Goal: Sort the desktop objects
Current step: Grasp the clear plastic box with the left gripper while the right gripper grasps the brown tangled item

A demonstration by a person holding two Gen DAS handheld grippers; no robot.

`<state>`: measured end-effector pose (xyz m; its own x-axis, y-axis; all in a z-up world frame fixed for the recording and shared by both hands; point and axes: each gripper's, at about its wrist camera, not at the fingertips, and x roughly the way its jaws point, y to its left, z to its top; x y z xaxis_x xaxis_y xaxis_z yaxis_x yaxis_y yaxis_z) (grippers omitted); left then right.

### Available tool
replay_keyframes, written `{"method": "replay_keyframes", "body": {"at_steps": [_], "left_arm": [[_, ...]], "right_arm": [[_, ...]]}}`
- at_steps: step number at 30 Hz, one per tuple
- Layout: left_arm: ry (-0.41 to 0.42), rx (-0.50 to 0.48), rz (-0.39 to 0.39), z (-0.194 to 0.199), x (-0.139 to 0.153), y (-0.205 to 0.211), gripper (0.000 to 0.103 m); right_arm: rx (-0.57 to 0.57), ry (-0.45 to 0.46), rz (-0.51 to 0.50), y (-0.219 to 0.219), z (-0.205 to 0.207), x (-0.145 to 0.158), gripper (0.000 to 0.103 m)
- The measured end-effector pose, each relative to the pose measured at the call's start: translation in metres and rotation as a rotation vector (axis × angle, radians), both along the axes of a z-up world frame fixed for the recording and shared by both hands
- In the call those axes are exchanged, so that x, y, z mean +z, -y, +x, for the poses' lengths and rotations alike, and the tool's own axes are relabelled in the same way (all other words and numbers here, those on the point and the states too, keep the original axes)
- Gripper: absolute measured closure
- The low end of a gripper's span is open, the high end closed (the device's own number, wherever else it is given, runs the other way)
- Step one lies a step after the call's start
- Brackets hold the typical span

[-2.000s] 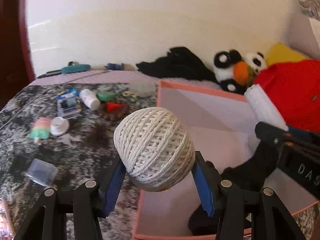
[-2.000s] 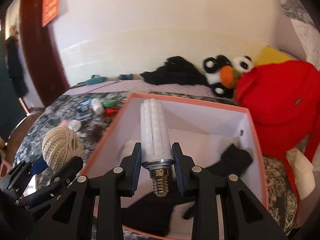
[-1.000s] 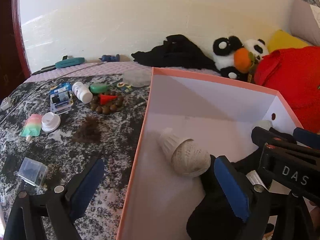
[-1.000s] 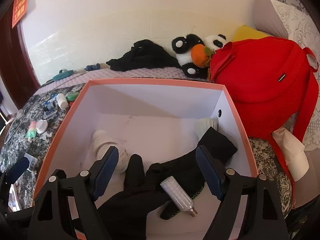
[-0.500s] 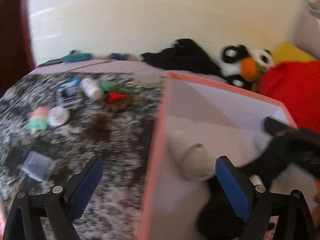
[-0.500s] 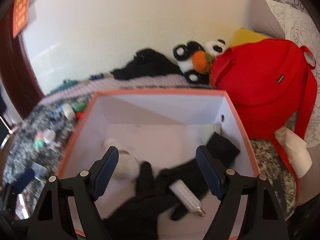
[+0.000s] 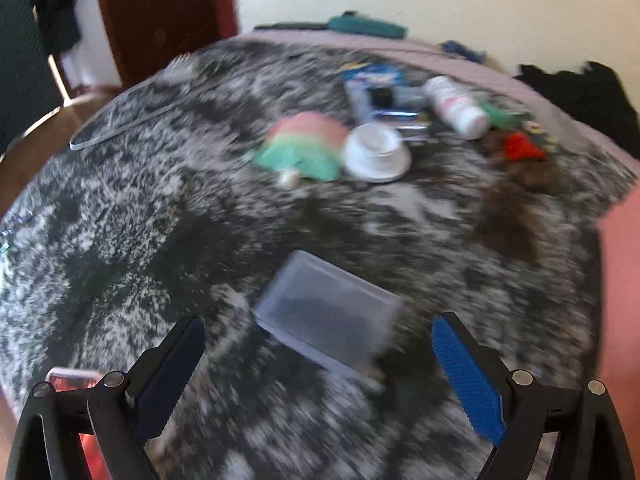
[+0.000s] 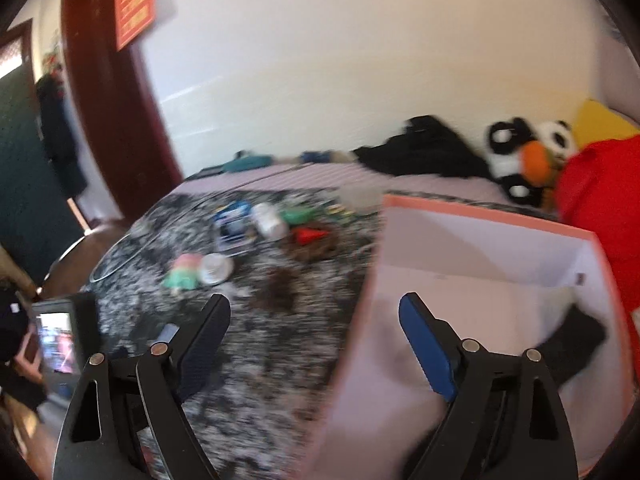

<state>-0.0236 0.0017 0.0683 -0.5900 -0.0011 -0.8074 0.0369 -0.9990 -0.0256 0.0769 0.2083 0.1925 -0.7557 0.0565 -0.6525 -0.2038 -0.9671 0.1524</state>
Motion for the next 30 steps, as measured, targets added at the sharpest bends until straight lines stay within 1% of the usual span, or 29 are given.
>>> {"method": "replay_keyframes", "body": {"at_steps": [3, 7, 8, 10, 11, 12, 14, 16, 18, 20, 21, 23, 25, 26, 28, 29, 30], "left_arm": [[0.032, 0.003, 0.005, -0.02, -0.023, 0.011, 0.008], [0.023, -0.031, 0.059, -0.027, -0.029, 0.009, 0.008], [0.021, -0.041, 0.071, -0.028, -0.031, 0.008, 0.008], [0.038, -0.085, 0.068, -0.03, -0.036, -0.002, 0.008], [0.058, -0.117, 0.073, -0.029, -0.044, -0.008, 0.008], [0.064, -0.131, 0.065, -0.028, -0.048, -0.012, 0.007], [0.024, -0.167, -0.014, -0.02, -0.054, -0.023, 0.006], [0.011, -0.181, -0.018, -0.019, -0.054, -0.025, 0.006], [0.008, -0.192, -0.009, -0.019, -0.053, -0.025, 0.008], [0.002, -0.208, 0.002, -0.02, -0.052, -0.024, 0.018], [-0.003, -0.217, 0.003, -0.02, -0.051, -0.024, 0.021], [0.0, -0.219, 0.007, -0.021, -0.05, -0.025, 0.021], [-0.001, -0.219, 0.012, -0.024, -0.05, -0.021, 0.021], [-0.002, -0.219, 0.013, -0.023, -0.05, -0.021, 0.021], [-0.004, -0.22, 0.015, -0.022, -0.049, -0.02, 0.021], [-0.003, -0.217, 0.011, -0.021, -0.048, -0.02, 0.021], [-0.003, -0.214, 0.007, -0.02, -0.047, -0.02, 0.021]], "right_arm": [[0.021, 0.035, -0.017, 0.026, -0.028, -0.01, 0.014], [0.04, 0.084, -0.036, 0.058, -0.066, -0.024, 0.014], [0.025, 0.103, -0.034, 0.061, -0.078, -0.031, 0.014], [-0.007, 0.143, -0.03, 0.062, -0.099, -0.046, 0.014], [-0.025, 0.169, -0.026, 0.062, -0.11, -0.055, 0.014], [-0.043, 0.197, -0.02, 0.061, -0.121, -0.066, 0.014], [-0.076, 0.257, -0.007, 0.057, -0.142, -0.087, 0.014], [-0.103, 0.303, 0.006, 0.052, -0.159, -0.106, 0.014], [-0.117, 0.338, 0.01, 0.045, -0.171, -0.122, 0.014], [-0.103, 0.343, 0.004, 0.044, -0.174, -0.128, 0.014], [-0.097, 0.345, 0.001, 0.043, -0.176, -0.131, 0.014], [-0.084, 0.35, -0.005, 0.042, -0.179, -0.137, 0.014], [-0.07, 0.355, -0.011, 0.041, -0.182, -0.143, 0.01], [-0.064, 0.357, -0.013, 0.04, -0.184, -0.146, 0.011], [-0.05, 0.362, -0.019, 0.039, -0.187, -0.152, 0.034], [-0.044, 0.364, -0.022, 0.038, -0.189, -0.155, 0.067], [-0.037, 0.367, -0.025, 0.038, -0.191, -0.158, 0.072]]}}
